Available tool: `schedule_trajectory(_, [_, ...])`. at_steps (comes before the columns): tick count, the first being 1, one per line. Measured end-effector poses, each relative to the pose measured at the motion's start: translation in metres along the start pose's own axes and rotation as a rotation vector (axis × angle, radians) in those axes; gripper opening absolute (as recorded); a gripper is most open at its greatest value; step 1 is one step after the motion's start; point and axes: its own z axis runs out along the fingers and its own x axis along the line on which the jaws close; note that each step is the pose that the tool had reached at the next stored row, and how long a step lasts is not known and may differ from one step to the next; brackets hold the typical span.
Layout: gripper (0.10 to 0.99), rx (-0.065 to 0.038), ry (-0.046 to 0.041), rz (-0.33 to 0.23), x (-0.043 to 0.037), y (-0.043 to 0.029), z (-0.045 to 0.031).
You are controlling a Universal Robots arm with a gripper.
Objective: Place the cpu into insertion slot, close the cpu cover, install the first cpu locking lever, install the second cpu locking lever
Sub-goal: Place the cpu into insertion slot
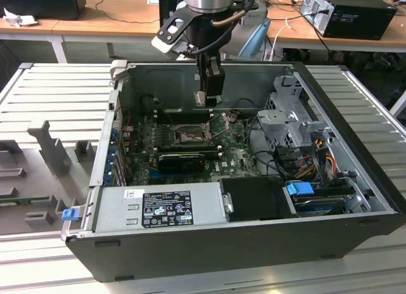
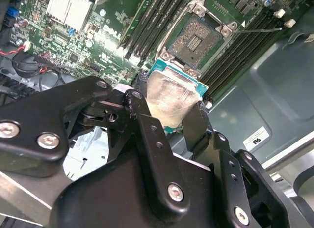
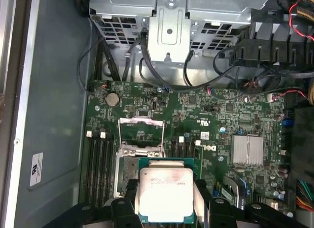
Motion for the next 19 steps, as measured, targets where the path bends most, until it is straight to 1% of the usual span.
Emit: schedule_trajectory(19, [0.529,0.001,0.0004,0.000,-0.0001,-0.0010,0.0089])
